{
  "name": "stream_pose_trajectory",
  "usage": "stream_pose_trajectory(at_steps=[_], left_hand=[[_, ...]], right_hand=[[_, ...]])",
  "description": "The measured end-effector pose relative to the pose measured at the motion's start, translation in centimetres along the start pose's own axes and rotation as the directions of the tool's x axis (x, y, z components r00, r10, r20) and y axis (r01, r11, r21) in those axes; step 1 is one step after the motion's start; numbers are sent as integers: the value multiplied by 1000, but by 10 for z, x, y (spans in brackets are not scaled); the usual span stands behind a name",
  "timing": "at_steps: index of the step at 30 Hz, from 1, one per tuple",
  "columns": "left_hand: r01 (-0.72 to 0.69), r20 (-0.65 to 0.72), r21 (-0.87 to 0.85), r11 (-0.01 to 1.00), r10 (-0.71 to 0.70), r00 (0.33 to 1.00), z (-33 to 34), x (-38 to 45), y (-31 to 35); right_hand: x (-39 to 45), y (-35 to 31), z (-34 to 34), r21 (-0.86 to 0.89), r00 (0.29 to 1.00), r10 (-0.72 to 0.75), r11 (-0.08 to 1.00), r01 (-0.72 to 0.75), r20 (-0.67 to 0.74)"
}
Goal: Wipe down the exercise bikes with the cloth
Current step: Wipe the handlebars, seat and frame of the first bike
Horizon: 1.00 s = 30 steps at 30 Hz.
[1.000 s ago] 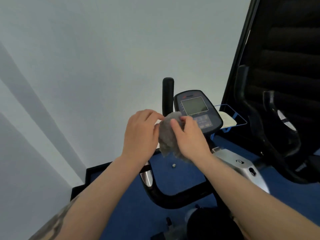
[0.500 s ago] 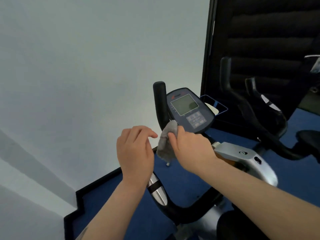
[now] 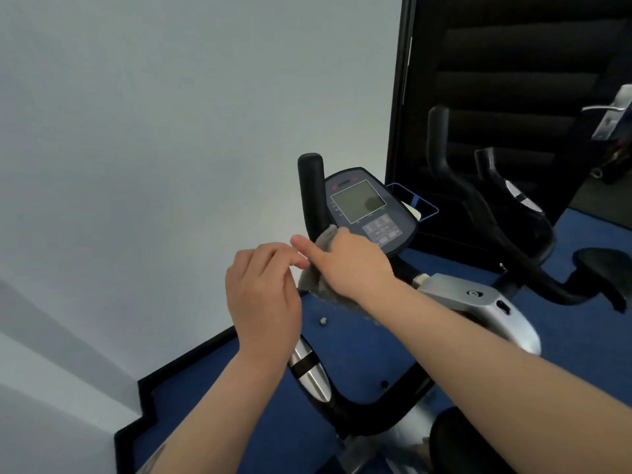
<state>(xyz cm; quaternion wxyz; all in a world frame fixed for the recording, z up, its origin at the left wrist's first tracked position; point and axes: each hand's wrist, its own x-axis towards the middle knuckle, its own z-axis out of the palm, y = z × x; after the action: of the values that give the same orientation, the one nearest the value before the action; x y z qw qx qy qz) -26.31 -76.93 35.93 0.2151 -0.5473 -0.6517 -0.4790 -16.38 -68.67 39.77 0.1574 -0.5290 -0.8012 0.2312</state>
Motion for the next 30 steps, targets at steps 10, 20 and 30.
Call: stream_pose_trajectory(at_steps=[10, 20, 30], left_hand=[[-2, 3, 39, 999, 2, 1000, 0, 0, 1], [16, 1, 18, 1000, -16, 1000, 0, 1, 1], [15, 4, 41, 999, -15, 1000, 0, 2, 2]], right_hand=[[2, 18, -26, 171, 979, -167, 968, 185, -117], [2, 35, -37, 116, 980, -199, 974, 196, 14], [-2, 37, -30, 44, 976, -217, 975, 217, 9]])
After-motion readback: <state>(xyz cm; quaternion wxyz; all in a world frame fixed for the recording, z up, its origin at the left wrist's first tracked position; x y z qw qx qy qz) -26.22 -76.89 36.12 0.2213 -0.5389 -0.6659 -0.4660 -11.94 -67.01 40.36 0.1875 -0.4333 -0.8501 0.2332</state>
